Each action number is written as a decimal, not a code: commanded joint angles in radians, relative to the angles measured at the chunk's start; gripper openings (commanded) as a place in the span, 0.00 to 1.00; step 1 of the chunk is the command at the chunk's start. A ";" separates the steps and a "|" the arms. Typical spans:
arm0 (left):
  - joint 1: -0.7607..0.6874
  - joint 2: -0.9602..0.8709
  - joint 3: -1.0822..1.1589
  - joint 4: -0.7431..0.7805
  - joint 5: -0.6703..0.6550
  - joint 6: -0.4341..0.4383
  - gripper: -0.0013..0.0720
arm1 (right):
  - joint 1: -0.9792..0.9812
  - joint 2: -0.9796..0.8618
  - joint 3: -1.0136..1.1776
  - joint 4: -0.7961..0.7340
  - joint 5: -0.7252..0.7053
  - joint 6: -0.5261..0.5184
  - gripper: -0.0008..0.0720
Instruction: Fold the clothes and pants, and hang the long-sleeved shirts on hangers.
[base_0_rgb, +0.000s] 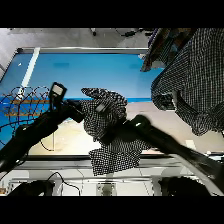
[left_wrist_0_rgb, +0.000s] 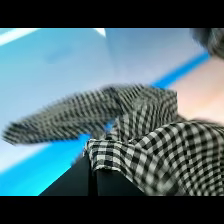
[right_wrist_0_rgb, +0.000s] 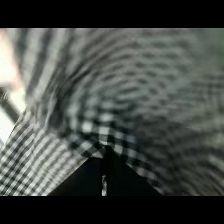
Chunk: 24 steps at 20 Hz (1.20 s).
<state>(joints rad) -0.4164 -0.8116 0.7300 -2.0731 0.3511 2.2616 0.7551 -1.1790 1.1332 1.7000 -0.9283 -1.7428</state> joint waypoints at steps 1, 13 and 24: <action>0.056 0.134 0.004 0.006 0.032 0.005 0.05 | -0.148 0.178 0.175 -0.027 -0.092 -0.084 0.06; 0.069 0.333 0.567 0.080 0.576 -0.096 0.05 | -0.249 0.272 0.757 0.146 -0.479 -0.197 0.06; 0.069 -0.224 0.355 0.061 0.772 -0.251 0.05 | -0.592 -0.171 0.443 0.378 -0.542 -0.276 0.06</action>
<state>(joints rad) -0.3466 -0.8795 1.1496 -1.9907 1.1141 2.0300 0.2760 -1.2377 1.6398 1.9255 -1.4452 -1.9793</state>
